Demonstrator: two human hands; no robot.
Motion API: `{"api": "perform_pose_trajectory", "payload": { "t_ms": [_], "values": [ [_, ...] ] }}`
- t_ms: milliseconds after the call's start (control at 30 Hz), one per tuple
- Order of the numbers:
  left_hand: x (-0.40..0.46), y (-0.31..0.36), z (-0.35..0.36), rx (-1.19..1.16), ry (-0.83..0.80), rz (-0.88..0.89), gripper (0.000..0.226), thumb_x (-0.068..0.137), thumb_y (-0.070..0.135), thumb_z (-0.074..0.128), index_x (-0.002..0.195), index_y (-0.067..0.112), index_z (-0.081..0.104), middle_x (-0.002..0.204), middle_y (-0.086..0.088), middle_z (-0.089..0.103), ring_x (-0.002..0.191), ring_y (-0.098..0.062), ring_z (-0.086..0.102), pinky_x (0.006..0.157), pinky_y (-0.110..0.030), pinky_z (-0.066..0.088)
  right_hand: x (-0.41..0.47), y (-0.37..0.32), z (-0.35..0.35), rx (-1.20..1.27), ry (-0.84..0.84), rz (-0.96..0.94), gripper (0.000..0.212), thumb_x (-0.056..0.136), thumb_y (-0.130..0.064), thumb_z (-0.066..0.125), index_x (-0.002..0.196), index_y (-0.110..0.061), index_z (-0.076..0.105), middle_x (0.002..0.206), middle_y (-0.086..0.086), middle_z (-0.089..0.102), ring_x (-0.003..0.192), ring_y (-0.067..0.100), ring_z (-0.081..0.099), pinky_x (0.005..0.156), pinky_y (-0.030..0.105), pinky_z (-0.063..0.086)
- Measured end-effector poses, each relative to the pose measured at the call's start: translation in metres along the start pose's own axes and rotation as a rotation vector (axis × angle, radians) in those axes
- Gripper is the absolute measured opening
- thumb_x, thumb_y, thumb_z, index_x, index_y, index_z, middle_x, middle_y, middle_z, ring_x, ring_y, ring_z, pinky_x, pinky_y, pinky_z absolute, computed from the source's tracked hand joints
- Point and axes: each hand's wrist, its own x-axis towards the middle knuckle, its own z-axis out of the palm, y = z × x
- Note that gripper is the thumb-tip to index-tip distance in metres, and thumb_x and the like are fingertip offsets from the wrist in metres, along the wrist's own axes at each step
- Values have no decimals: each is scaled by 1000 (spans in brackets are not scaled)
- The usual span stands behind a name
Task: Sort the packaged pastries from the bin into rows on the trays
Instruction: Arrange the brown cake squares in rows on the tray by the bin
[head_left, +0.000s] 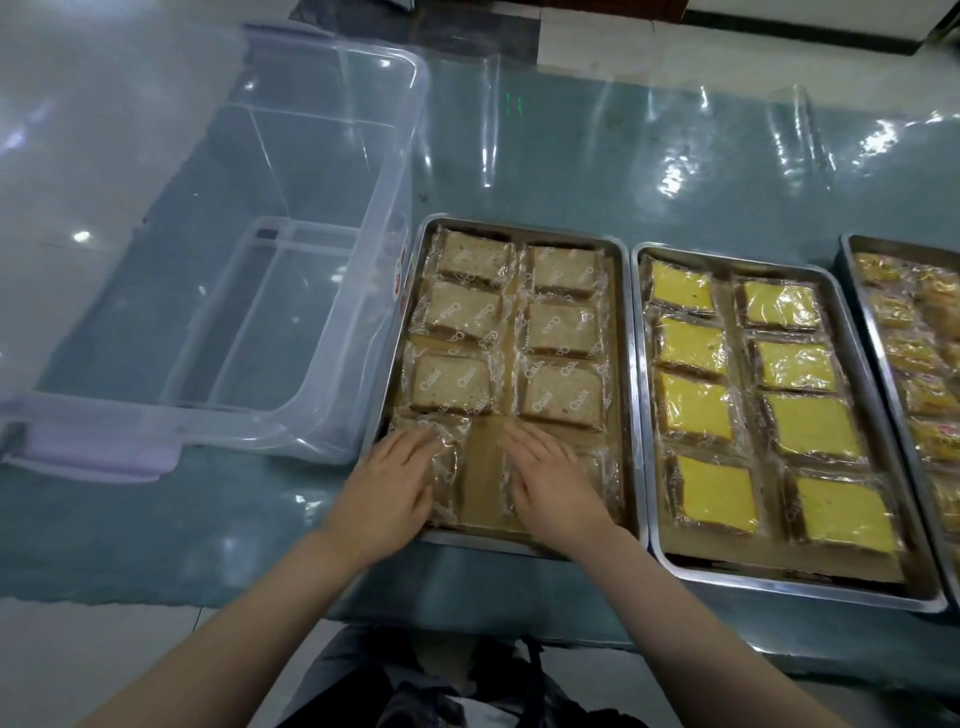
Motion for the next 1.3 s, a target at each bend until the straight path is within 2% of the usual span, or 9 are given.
{"api": "perform_pose_trajectory", "payload": {
  "t_ms": [233,333,467,567,733,900,1067,1200,1300],
  "values": [
    [-19,-14,1,146,-93,-47,55,77,28,67,129,11,58,135,-12,54,113,-29,58,94,-40,51,1,-48,31,45,-39,-164,54,100,-26,41,152,-20,30,161,1,21,149,19,14,121,37,1],
    [-19,-16,-2,181,-96,-10,52,80,33,64,128,15,59,130,-9,57,107,-26,60,88,-38,53,2,-56,42,26,-57,-124,63,100,-43,38,155,-19,21,164,1,11,150,19,9,119,34,-4],
    [-20,-17,-9,165,-94,49,53,82,38,38,127,21,60,125,-1,59,98,-20,60,81,-34,53,3,-60,49,23,-31,-71,74,96,-55,39,156,-17,18,164,1,12,150,15,8,116,30,-9],
    [-22,-23,-12,116,-100,101,48,80,26,44,124,22,63,124,0,62,92,-20,62,77,-34,55,2,-65,52,37,-3,-30,76,95,-57,39,155,-15,21,163,1,16,150,14,11,119,31,-6],
    [-21,-27,-19,-146,-283,-7,63,90,-1,46,147,23,41,158,4,28,141,-19,35,113,-29,28,7,-85,57,116,-23,74,91,88,-64,47,156,-12,14,164,5,9,151,18,4,122,34,1],
    [-24,-33,-18,-646,-336,-161,61,92,-10,37,144,22,43,150,3,40,135,-8,41,109,-17,33,16,-101,59,133,-35,176,104,83,-69,52,156,-9,8,164,8,3,151,22,-2,122,39,2],
    [-30,-36,-11,-993,-367,-184,59,95,-15,33,138,25,43,149,2,40,133,2,42,111,-17,32,22,-100,54,198,24,206,81,88,-39,59,153,-10,21,162,7,16,150,23,7,123,37,7],
    [-34,-34,-6,-813,-219,-90,64,91,-14,38,129,36,49,142,7,49,129,10,41,110,-14,30,25,-97,47,206,-52,186,76,88,-24,59,153,-10,21,163,9,12,151,24,4,122,40,9],
    [-29,-39,-4,-470,-3,131,65,81,-9,40,133,25,54,145,6,46,136,-4,38,113,-22,28,25,-89,43,266,-77,139,69,86,-26,60,148,-10,33,156,9,30,148,26,18,120,37,19]
  ]
}}
